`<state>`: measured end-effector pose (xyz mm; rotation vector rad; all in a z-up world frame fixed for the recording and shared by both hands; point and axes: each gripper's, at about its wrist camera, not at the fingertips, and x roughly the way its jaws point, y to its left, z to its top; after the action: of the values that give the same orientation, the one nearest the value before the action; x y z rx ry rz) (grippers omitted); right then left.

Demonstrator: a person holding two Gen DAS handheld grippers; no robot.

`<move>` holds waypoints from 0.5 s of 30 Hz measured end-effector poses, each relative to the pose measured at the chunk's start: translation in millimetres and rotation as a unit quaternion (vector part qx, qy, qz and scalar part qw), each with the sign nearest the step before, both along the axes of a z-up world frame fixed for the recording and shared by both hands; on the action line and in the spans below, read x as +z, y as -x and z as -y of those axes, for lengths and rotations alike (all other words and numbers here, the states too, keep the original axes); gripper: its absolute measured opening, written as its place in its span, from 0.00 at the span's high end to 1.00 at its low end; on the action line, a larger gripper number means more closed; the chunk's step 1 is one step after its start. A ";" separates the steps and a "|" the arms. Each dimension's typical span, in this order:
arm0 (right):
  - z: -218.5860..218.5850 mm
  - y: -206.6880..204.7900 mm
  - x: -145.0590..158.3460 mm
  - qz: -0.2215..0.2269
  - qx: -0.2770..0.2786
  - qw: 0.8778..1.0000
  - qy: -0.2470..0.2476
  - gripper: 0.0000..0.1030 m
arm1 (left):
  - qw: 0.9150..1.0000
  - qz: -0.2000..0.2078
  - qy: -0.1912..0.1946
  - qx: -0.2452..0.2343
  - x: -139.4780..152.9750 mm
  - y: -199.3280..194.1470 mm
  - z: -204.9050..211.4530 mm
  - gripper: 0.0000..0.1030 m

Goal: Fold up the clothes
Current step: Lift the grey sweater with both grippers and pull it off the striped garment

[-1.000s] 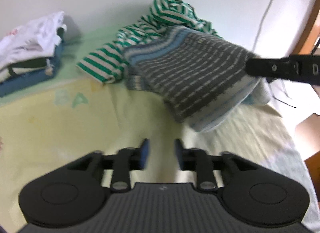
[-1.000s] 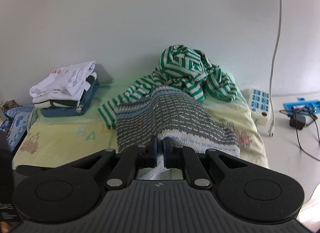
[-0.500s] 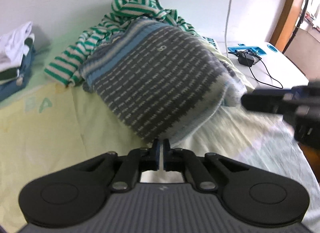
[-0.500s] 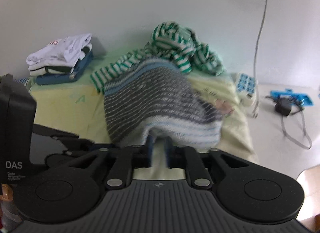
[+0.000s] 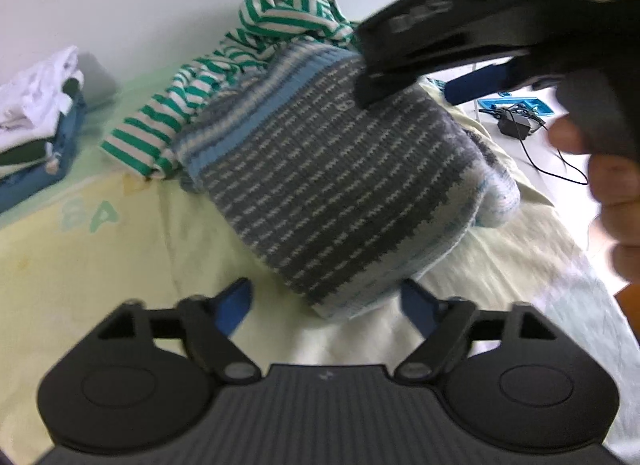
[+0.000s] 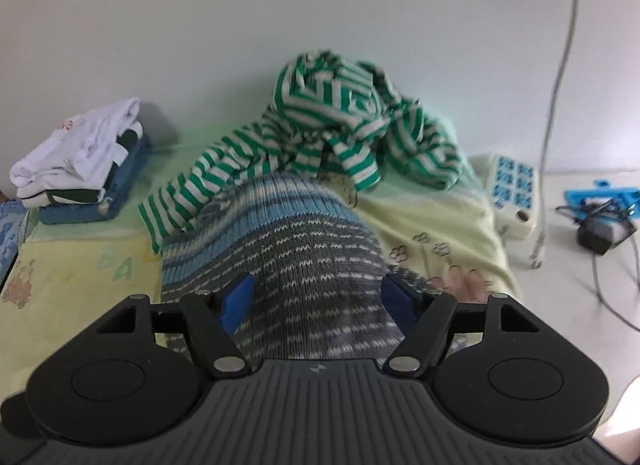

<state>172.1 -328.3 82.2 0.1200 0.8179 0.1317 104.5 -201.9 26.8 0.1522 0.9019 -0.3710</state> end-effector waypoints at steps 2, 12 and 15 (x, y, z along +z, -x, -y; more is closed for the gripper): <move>-2.3 -9.8 -7.6 -0.013 -0.001 1.000 -0.001 0.29 | 1.000 0.000 -0.002 0.001 -2.2 -3.1 6.0 0.14; 0.0 3.4 -0.4 0.009 0.021 1.000 -0.005 0.81 | 1.000 0.001 -0.003 0.012 -1.6 -12.7 15.6 0.78; 2.8 14.3 6.4 0.025 0.021 0.999 -0.008 0.84 | 1.000 0.007 0.000 0.021 3.1 -7.5 9.0 0.82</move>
<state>157.8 -331.1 88.7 0.1148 0.7705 0.1810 112.0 -210.9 30.0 0.1353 0.8897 -0.3317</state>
